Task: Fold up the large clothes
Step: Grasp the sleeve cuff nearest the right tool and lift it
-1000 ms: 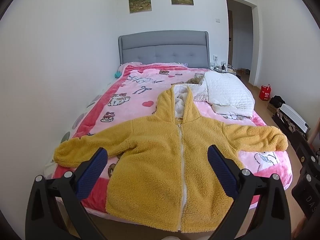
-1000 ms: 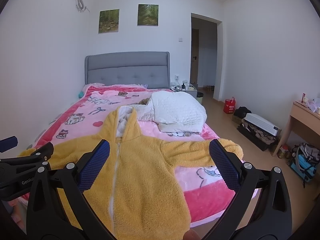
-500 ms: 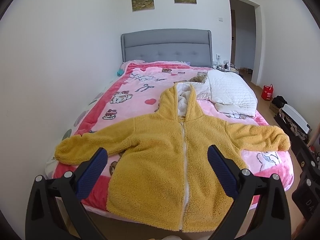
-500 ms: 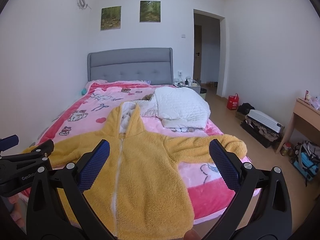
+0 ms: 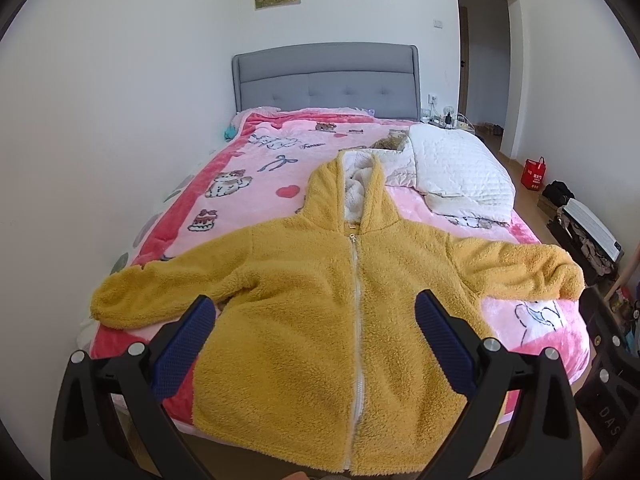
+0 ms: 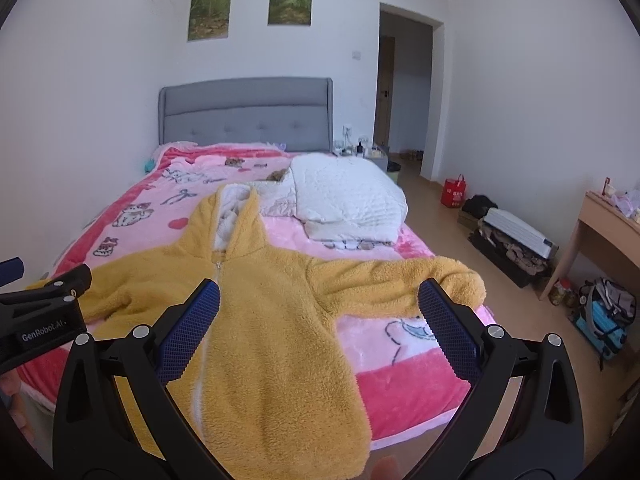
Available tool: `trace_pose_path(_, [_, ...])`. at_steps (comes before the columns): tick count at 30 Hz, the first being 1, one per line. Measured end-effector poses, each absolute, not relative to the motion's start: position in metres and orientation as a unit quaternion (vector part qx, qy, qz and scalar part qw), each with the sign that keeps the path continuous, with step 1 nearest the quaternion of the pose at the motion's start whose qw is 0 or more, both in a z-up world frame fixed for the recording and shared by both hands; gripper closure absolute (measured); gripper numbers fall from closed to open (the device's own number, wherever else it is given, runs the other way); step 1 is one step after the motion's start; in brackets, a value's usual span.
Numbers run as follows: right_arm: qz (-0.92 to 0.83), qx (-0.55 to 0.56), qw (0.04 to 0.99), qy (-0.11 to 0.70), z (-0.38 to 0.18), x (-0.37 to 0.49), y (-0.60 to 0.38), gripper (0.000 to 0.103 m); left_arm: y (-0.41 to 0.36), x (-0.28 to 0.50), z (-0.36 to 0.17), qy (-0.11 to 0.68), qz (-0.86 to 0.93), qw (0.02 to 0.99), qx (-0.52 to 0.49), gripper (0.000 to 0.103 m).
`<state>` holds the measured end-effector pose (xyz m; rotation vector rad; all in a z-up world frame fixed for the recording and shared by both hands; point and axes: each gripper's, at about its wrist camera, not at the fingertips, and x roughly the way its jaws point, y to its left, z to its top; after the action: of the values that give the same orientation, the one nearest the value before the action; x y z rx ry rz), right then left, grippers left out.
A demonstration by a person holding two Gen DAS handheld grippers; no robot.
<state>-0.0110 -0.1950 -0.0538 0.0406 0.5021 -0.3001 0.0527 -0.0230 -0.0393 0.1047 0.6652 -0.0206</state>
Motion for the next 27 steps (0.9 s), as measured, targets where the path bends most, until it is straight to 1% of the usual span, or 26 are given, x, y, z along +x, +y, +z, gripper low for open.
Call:
trace_pose_path(3, [-0.140, 0.059, 0.954, 0.259, -0.071, 0.005, -0.233, 0.008, -0.050, 0.067, -0.053, 0.330, -0.006, 0.942, 0.064, 0.005])
trace_pose_path(7, [-0.154, 0.124, 0.943, 0.267, -0.104, 0.029, -0.309, 0.008, -0.093, 0.091, -0.076, 0.336, -0.010, 0.938, 0.081, 0.005])
trace_pose_path(10, [-0.192, 0.135, 0.935, 0.265, -0.128, 0.047, -0.367, 0.008, -0.123, 0.110, -0.094, 0.342, -0.018, 0.936, 0.076, 0.005])
trace_pose_path(14, [-0.235, 0.168, 0.916, 0.277, -0.167, 0.069, -0.468, 0.008, -0.163, 0.139, -0.117, 0.355, -0.045, 0.931, 0.071, 0.005])
trace_pose_path(19, [-0.271, 0.232, 0.878, 0.320, -0.229, 0.099, -0.594, 0.008, -0.197, 0.164, -0.138, 0.349, -0.056, 0.931, 0.087, 0.005])
trace_pose_path(22, [-0.280, 0.274, 0.857, 0.334, -0.264, 0.111, -0.639, 0.008, -0.207, 0.176, -0.149, 0.358, -0.065, 0.926, 0.097, 0.005])
trace_pose_path(24, [-0.281, 0.294, 0.852, 0.330, -0.280, 0.115, -0.650, 0.008, -0.209, 0.181, -0.155, 0.360, -0.064, 0.925, 0.101, 0.005])
trace_pose_path(27, [-0.267, 0.353, 0.834, 0.330, -0.310, 0.125, -0.669, 0.008, -0.204, 0.184, -0.160, 0.364, -0.061, 0.924, 0.099, 0.005])
